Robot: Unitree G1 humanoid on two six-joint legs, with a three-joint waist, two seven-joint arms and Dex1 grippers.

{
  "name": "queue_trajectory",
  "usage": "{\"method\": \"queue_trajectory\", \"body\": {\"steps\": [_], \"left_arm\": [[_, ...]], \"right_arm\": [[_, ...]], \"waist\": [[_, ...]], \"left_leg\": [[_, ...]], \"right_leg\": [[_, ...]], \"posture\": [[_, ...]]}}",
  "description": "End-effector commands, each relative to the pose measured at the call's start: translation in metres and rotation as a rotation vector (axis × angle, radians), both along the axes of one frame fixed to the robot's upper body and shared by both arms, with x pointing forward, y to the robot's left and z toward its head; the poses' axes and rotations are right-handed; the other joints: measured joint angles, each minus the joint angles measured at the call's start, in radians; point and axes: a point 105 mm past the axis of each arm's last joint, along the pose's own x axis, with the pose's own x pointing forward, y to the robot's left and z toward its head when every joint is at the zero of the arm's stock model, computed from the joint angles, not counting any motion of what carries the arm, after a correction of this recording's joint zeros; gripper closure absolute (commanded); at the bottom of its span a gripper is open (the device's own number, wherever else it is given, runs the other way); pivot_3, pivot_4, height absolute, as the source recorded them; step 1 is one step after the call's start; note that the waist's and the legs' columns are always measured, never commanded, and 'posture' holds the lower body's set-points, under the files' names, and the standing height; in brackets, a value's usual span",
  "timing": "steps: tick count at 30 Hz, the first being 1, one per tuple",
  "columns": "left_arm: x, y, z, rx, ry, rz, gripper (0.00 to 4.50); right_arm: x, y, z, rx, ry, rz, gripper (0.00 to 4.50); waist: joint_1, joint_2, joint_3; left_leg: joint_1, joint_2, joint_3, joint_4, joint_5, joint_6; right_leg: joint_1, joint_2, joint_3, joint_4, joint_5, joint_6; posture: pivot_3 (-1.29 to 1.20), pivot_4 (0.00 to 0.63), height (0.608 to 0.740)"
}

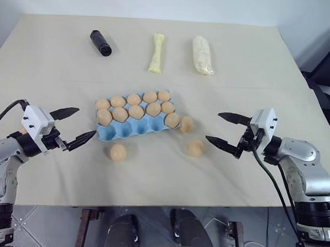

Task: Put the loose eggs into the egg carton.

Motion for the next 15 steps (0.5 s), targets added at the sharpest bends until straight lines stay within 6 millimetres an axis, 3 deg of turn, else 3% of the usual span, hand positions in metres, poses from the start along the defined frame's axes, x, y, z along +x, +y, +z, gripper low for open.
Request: {"method": "queue_trajectory", "body": {"steps": [1, 7, 11, 15], "left_arm": [[0.002, -0.007, 0.013, -0.076, -0.033, -0.026, 0.02], [0.002, -0.038, 0.008, -0.047, 0.007, -0.182, 0.02], [-0.008, -0.070, -0.021, 0.174, 0.018, -0.425, 0.02], [-0.004, -0.073, -0.025, 0.150, 0.033, -0.447, 0.02]], "right_arm": [[-0.004, -0.002, 0.009, 0.016, -0.036, -0.006, 0.00], [-0.018, -0.026, 0.005, -0.011, -0.009, -0.092, 0.00], [-0.049, -0.048, -0.028, -0.122, 0.096, -0.103, 0.00], [-0.051, -0.037, -0.038, -0.125, 0.114, -0.088, 0.00]], "waist": [[0.000, 0.000, 0.000], [0.013, 0.000, 0.000], [0.029, 0.000, 0.000], [0.020, 0.000, 0.000]], "left_leg": [[0.000, 0.000, 0.000, 0.000, 0.000, 0.000], [0.000, -0.001, 0.000, 0.002, 0.000, 0.000], [0.000, -0.007, 0.000, 0.002, 0.000, 0.001], [0.000, -0.006, 0.001, 0.003, 0.000, 0.001]], "right_leg": [[0.000, 0.000, 0.000, 0.000, 0.000, 0.000], [0.000, 0.001, -0.001, 0.002, 0.000, 0.000], [0.002, 0.002, -0.002, -0.001, 0.000, 0.001], [0.001, 0.002, 0.000, 0.000, 0.000, 0.001]], "posture": [[0.00, 0.150, 0.740], [0.00, 0.150, 0.740], [0.00, 0.150, 0.740], [0.00, 0.150, 0.740]]}}
